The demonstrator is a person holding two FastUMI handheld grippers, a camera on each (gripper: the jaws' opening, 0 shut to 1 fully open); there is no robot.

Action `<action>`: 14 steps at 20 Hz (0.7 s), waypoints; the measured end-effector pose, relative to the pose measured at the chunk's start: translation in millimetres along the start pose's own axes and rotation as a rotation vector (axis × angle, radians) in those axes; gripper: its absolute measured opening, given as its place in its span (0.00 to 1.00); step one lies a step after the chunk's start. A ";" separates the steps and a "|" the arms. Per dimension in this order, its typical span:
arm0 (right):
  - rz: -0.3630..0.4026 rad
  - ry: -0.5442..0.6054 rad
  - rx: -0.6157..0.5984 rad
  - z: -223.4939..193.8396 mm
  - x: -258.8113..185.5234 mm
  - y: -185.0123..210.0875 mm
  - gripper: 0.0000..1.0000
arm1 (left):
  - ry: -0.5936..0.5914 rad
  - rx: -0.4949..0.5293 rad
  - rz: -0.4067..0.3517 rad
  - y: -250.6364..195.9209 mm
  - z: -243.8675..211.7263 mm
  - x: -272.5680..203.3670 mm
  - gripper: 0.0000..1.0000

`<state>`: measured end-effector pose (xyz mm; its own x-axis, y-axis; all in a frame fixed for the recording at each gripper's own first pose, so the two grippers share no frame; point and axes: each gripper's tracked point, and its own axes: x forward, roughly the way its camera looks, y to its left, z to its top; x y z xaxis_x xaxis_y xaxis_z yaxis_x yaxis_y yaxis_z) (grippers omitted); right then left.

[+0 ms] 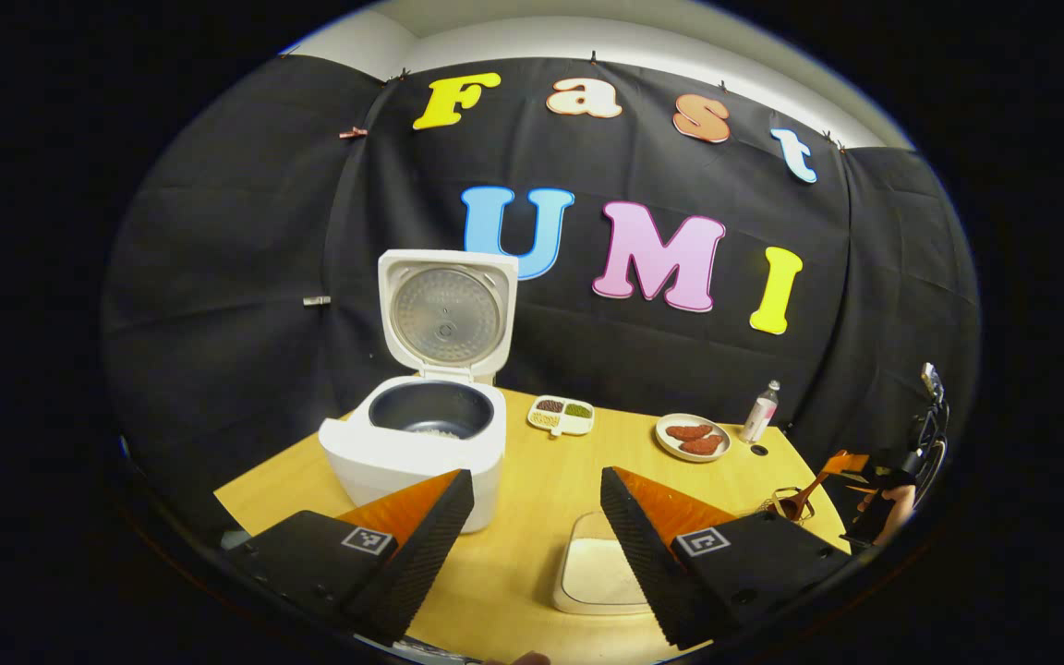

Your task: Close the left gripper, press the button to open the rice cooker; take a wooden spoon from the chopstick holder with the right hand, scoop a spoonful of rice and pour it into the rice cooker, then put the wooden spoon back into the chopstick holder.

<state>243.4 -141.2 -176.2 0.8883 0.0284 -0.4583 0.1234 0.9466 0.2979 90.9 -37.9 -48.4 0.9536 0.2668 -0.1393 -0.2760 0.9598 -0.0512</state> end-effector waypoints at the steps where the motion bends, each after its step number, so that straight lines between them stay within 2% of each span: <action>1: -0.008 -0.007 -0.009 1.4 -9.1 -0.7 0.98 | -0.018 0.017 0.008 9.5 9.7 1.9 0.95; 8: -0.066 -0.071 -0.123 4.9 -84.4 -12.0 0.98 | -0.103 0.007 0.010 66.3 106.8 25.3 0.95; 12: -0.095 -0.099 -0.182 -4.1 -124.3 -14.9 0.99 | -0.082 -0.083 0.028 103.2 144.7 54.4 0.95; 14: -0.110 -0.098 -0.188 -15.9 -139.4 -12.6 0.99 | -0.101 -0.093 0.029 120.3 165.1 74.8 0.95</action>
<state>110.9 -151.9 -129.4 0.9139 -0.1004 -0.3933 0.1450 0.9857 0.0854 148.9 111.9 98.3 0.9510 0.3065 -0.0418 -0.3093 0.9406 -0.1403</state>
